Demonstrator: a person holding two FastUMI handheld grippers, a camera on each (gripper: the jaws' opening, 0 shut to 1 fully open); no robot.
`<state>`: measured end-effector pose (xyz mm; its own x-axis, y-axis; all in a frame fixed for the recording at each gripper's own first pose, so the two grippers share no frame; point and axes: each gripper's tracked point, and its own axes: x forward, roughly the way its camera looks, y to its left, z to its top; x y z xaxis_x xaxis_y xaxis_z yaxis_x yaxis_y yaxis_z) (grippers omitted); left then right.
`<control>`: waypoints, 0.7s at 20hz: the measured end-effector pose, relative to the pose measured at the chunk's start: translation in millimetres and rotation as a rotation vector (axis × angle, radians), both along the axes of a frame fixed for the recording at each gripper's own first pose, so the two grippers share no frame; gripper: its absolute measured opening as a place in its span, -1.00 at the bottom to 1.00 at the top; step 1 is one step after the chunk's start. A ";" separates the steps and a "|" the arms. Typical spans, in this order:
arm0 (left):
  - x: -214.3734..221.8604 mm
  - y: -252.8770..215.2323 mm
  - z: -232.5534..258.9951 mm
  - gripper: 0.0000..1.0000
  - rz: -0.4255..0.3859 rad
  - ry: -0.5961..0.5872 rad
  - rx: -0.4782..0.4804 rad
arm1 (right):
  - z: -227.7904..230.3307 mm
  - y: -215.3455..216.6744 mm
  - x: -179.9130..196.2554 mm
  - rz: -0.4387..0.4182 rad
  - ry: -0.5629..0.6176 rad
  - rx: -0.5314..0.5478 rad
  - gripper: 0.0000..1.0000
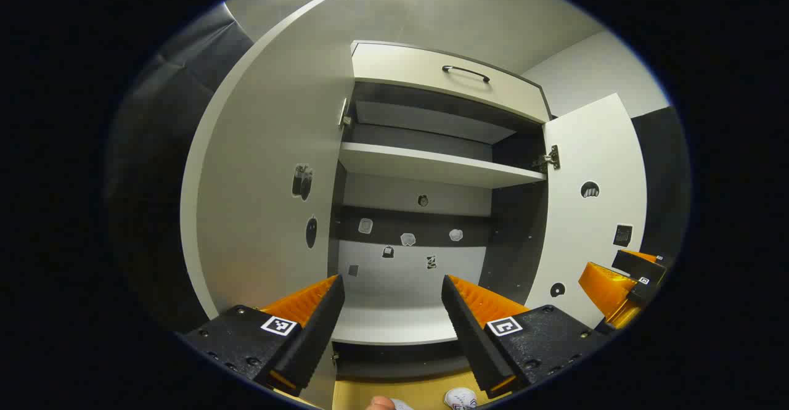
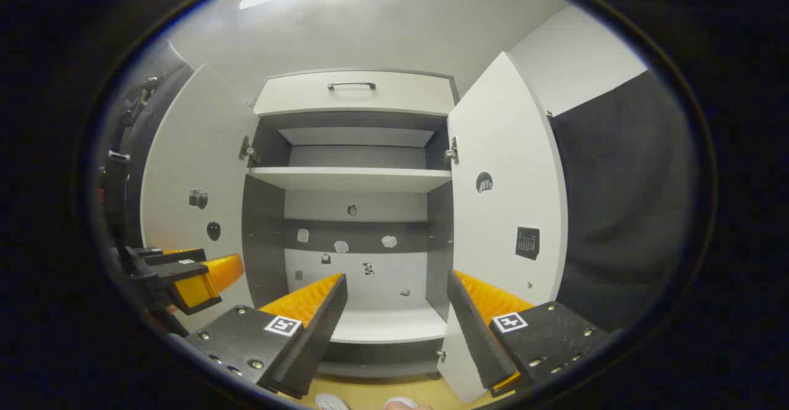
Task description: Grab one shoe with the right hand and put it into the shoe cabinet, grab the other shoe with the left hand and put it into the shoe cabinet; then close the right door with the right hand and the left door with the left hand.
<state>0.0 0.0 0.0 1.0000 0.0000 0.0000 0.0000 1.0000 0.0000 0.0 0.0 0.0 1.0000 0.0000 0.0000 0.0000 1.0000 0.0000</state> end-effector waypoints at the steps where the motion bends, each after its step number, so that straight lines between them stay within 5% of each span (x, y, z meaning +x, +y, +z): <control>1: -0.1 0.7 -0.4 0.92 0.007 0.000 0.001 | -1.5 1.6 0.4 0.008 0.004 0.002 0.89; 9: -14.3 8.6 -1.9 0.92 0.033 0.010 0.000 | -60.9 8.7 0.6 0.048 0.137 -0.029 0.89; 14: -20.2 12.4 -3.5 0.92 0.047 0.022 -0.018 | -109.2 12.3 -2.8 0.074 0.258 -0.039 0.61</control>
